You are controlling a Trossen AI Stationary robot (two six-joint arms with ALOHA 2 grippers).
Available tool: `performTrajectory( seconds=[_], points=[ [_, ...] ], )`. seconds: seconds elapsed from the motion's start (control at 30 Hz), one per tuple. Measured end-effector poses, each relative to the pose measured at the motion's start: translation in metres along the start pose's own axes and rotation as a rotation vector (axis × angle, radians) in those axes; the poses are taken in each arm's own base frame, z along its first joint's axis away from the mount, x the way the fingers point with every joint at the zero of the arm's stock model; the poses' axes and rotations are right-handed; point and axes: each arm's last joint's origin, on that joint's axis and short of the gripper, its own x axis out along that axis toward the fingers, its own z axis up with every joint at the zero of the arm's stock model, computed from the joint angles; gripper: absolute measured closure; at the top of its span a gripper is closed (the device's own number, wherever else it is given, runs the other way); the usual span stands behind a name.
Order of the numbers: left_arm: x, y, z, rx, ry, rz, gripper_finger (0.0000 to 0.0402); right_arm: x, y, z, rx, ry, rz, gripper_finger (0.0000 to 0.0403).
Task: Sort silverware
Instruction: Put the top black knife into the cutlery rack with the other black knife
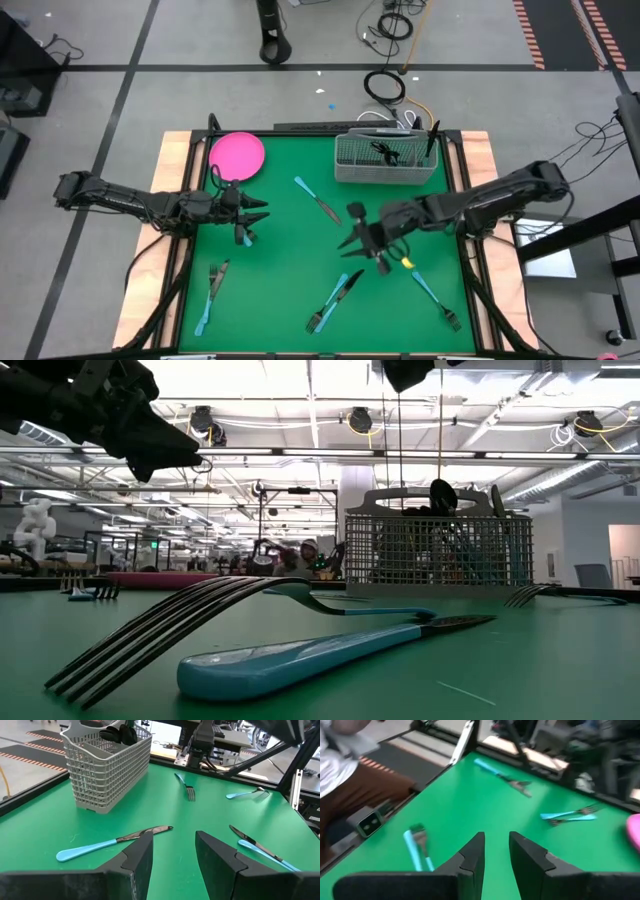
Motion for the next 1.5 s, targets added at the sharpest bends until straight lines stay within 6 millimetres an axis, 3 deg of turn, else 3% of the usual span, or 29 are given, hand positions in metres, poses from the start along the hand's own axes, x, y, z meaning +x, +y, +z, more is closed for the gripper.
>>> performTrajectory(
  seconds=[0.37,0.73,0.93,1.27,1.5],
  points=[
    [0.000,0.000,-0.001,-0.004,0.007,-0.005,0.0252,0.045,0.033,-0.007,-0.029,0.082,0.116,0.0326],
    [0.000,-0.002,-0.001,-0.036,0.013,-0.041,0.0252,0.065,0.022,-0.016,0.285,0.059,0.009,0.0326],
    [-0.001,-0.011,-0.007,-0.053,0.086,-0.150,0.0252,0.073,-0.024,-0.016,0.539,0.053,-0.278,0.0326],
    [-0.002,-0.015,-0.003,-0.067,0.029,-0.152,0.0252,0.096,-0.120,-0.017,0.792,0.305,-0.497,0.0325],
    [-0.002,-0.015,-0.002,-0.039,0.023,-0.153,0.0252,0.108,-0.161,-0.038,0.896,0.400,-0.579,0.0325]
  ],
)
